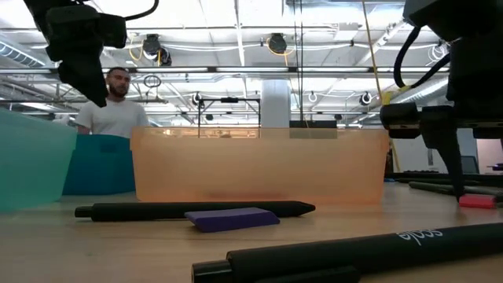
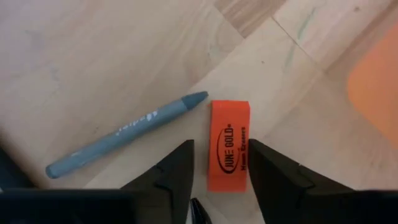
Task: Sort crayons/erasers/pens/pencils in bins
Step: Put the orange eraser into the blue bin
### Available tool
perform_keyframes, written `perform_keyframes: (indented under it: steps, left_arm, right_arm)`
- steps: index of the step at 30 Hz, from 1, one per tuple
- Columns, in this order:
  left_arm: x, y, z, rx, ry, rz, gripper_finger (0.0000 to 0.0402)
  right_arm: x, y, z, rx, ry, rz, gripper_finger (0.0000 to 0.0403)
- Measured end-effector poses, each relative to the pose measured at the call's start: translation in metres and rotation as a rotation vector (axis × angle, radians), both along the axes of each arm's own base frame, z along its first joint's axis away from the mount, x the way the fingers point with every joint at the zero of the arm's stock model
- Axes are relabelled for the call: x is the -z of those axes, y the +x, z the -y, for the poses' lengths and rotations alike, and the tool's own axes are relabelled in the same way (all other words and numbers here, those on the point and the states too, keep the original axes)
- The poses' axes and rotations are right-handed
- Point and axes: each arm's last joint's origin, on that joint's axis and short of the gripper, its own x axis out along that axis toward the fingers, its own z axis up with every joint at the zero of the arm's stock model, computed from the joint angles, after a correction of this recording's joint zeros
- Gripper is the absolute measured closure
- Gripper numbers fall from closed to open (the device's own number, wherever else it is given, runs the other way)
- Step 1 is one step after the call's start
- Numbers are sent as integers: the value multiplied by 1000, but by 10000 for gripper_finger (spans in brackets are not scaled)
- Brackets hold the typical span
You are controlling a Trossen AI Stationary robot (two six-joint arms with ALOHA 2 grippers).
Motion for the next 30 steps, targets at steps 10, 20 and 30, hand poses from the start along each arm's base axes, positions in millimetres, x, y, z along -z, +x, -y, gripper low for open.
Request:
perform_keyframes:
  steps: [10, 20, 30]
  left_arm:
    - [-14, 19, 1, -15, -1, 242, 186]
    - [-25, 29, -4, -147, -71, 416, 186]
    - [-37, 42, -26, -216, -277, 595, 185]
  right_arm:
    - [2, 2, 1, 93, 62, -32, 314]
    - [-15, 1, 2, 104, 79, 55, 319]
    - [-123, 11, 9, 177, 26, 345, 319]
